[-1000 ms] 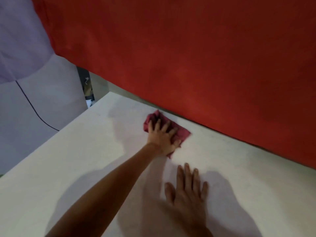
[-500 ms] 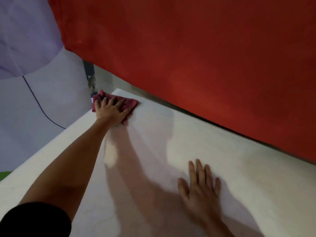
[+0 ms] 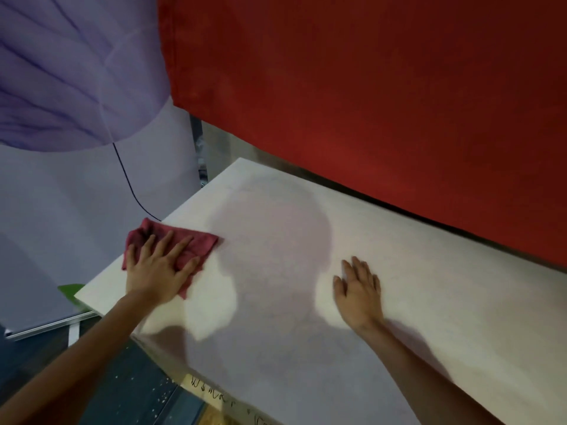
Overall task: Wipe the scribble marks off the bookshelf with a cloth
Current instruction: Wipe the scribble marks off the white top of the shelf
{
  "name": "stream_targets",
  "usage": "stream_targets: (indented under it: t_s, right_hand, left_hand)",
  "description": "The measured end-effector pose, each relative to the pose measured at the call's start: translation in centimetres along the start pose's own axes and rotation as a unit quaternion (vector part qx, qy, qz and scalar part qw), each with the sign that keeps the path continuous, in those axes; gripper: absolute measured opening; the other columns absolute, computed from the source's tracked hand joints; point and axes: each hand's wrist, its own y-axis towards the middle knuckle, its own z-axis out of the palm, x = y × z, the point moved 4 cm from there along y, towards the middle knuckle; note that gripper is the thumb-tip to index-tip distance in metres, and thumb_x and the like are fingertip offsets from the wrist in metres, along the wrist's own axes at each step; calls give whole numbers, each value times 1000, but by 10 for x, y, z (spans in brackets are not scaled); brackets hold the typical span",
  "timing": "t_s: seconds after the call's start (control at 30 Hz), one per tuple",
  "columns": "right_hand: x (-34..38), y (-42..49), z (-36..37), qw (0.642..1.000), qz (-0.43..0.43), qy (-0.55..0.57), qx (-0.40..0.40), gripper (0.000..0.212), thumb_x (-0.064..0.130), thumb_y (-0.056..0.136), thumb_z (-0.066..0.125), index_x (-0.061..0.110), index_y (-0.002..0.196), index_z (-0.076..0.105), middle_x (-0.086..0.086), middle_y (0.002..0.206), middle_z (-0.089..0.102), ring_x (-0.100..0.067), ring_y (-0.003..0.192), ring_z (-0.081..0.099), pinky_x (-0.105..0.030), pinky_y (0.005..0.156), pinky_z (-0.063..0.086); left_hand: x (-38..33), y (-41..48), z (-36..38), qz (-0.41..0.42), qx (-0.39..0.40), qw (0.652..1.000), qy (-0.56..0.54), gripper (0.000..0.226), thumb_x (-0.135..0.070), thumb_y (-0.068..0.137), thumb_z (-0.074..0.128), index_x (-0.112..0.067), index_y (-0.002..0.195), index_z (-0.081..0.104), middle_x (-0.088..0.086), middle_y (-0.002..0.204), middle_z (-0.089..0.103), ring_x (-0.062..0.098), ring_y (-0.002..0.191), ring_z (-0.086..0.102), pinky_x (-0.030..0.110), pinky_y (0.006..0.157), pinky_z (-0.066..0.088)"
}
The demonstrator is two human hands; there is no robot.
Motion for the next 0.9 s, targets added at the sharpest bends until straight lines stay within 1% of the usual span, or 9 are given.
stream_targets:
  t_s: [0.27,0.33,0.47,0.53,0.6,0.67,0.77,0.83,0.9]
  right_hand:
    - [-57,-57,-33,950,33,289,-111,38,-10,89,43,4,114,68,-11,132,56,-22,125,50,-12,103,29]
    - [-69,-66,-47,922,71,344,-162,43,-16,86,38,5,107,69,-5,119,63,-19,115,57,-3,95,32]
    - [-52,-80,-52,889,103,414,-166,50,-20,83,32,3,107,69,-2,106,64,-12,97,60,5,81,31]
    - [-40,-89,-46,883,105,427,-163,50,-22,81,32,1,108,68,0,108,62,-16,106,58,3,88,31]
    - [-30,-105,-39,878,106,438,-163,48,-21,83,34,1,111,66,-2,108,62,-25,110,60,-1,92,33]
    - [-10,-121,-28,908,32,399,-121,37,-7,91,43,5,123,59,-9,119,62,-31,116,56,-6,99,31]
    - [25,-143,-4,980,-181,82,25,55,49,95,42,31,146,32,-3,157,24,-25,144,16,-40,118,1]
    - [18,-141,-5,983,-183,-28,1,61,65,90,29,42,146,29,4,159,18,-21,146,13,-45,117,-1]
    - [-21,-133,-15,994,-109,-5,-28,74,73,81,9,44,147,23,13,158,12,-17,146,12,-43,117,5]
  left_hand:
    - [-61,-80,9,-98,21,995,-29,88,-70,73,-6,-36,152,12,7,161,10,37,146,2,59,112,-6]
    - [-107,-100,17,-32,28,999,-9,93,-69,69,-13,-35,152,13,8,160,12,38,145,6,59,111,-3]
    - [-211,-172,32,201,54,977,-46,73,-59,95,7,-22,129,61,16,134,56,45,122,50,60,104,20]
    - [-233,-199,28,283,73,949,-115,66,-54,99,8,-25,132,57,8,137,55,38,125,51,56,109,24]
    - [-223,-199,6,284,39,925,-251,65,-58,96,8,-26,143,40,-3,148,38,25,136,39,48,115,21]
    - [-192,-179,-4,215,-4,917,-335,68,-52,94,15,-14,145,39,2,148,36,24,136,36,48,113,25]
    - [-158,-157,-9,134,-75,940,-304,71,-45,94,15,1,139,44,20,145,42,37,134,39,55,108,27]
    - [-154,-152,1,127,-58,959,-247,78,-51,90,8,-4,144,39,16,151,35,35,141,28,56,112,16]
    - [-153,-149,14,126,-17,974,-187,87,-58,83,1,-10,148,33,10,156,27,29,146,18,53,115,5]
